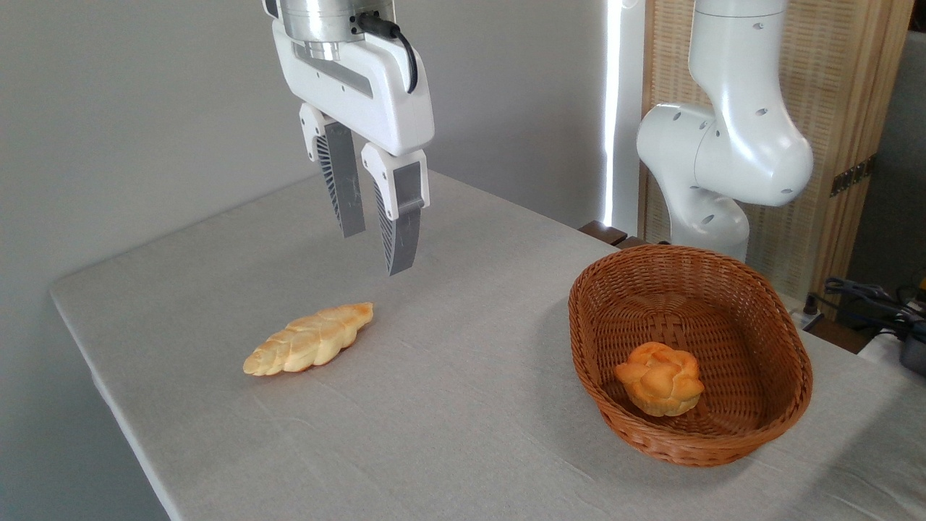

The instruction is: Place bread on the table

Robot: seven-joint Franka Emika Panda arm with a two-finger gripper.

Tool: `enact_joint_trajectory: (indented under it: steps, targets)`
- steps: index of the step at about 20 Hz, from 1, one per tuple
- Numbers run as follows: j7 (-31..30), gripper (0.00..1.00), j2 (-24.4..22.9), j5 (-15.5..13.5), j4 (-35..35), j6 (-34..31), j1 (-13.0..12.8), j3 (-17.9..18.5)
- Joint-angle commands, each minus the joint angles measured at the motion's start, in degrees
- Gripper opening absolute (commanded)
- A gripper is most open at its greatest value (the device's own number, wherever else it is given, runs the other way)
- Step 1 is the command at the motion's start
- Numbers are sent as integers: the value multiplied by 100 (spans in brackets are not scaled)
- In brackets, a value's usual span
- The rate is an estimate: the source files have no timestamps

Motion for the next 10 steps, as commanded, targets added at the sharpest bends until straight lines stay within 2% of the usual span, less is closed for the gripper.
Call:
enact_joint_trajectory:
  steps: [1, 5, 9, 10]
  targets:
    - [-29, 100, -300, 46, -369, -54, -25, 53]
    - [-11, 100, -643, 63, -869, -53, -25, 184]
    - [119, 100, -1223, 90, -1677, -27, -33, 386]
    - [338, 100, -1372, 264, -1853, 8, -42, 456]
